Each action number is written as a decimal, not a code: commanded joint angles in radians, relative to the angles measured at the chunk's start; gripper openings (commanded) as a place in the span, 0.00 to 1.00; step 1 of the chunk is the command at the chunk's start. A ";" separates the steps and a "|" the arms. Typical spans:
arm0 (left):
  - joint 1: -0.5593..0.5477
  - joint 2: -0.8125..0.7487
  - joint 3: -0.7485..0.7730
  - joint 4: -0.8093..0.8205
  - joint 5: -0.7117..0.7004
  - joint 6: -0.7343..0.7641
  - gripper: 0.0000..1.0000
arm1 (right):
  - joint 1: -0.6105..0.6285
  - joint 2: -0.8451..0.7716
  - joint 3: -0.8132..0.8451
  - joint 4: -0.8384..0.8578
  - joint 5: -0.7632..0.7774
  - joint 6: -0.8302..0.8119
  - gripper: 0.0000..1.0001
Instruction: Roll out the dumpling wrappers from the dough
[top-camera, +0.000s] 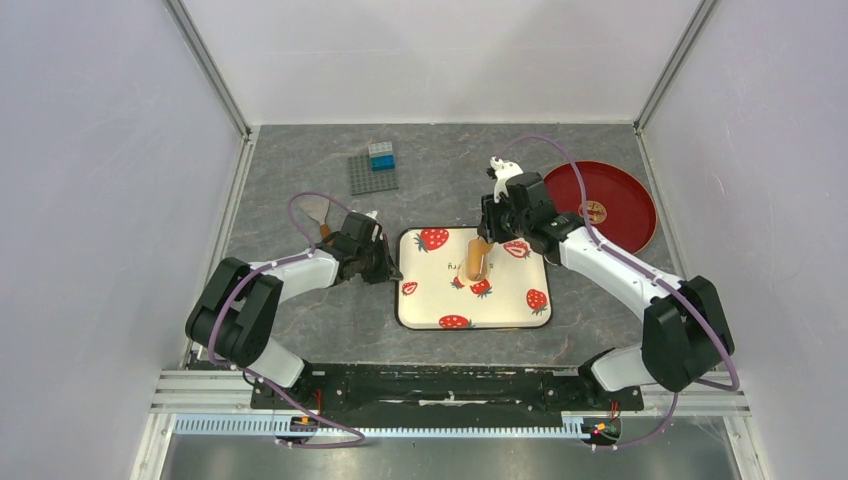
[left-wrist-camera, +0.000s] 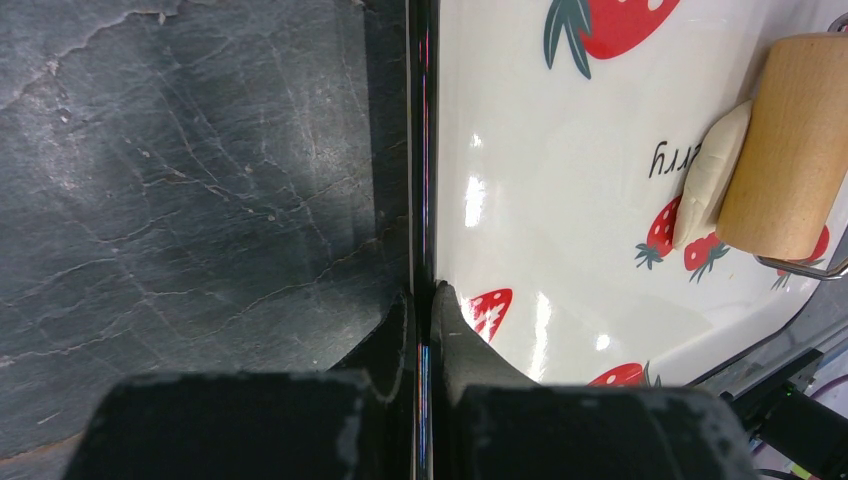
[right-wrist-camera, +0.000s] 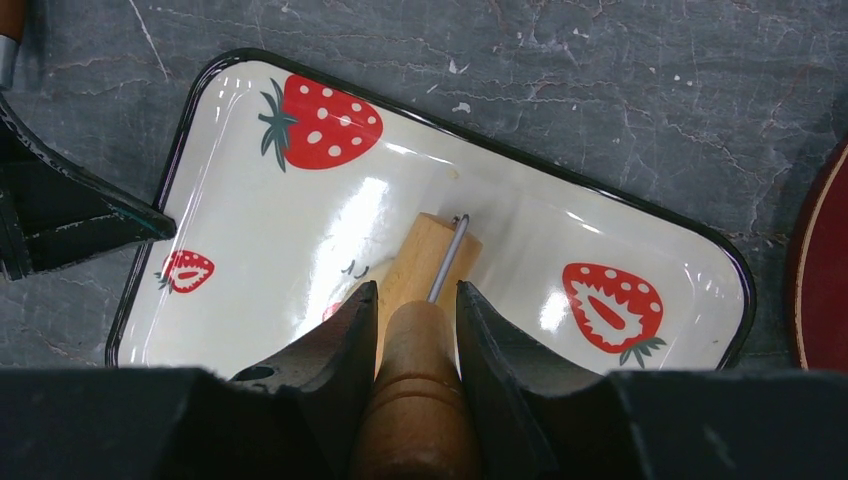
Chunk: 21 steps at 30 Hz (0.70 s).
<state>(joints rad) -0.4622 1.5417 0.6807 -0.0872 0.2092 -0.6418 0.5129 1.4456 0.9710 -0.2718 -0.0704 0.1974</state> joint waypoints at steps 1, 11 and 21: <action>-0.012 0.066 -0.044 -0.123 -0.109 0.029 0.02 | 0.038 0.085 -0.133 -0.204 -0.068 0.063 0.00; -0.012 0.064 -0.045 -0.123 -0.108 0.028 0.02 | 0.038 0.059 -0.224 -0.121 -0.068 0.102 0.00; -0.012 0.064 -0.044 -0.123 -0.110 0.028 0.02 | 0.038 0.012 -0.285 -0.069 -0.047 0.143 0.00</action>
<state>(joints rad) -0.4622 1.5417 0.6807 -0.0872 0.2092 -0.6418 0.5133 1.3743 0.8036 -0.0406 -0.0456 0.2874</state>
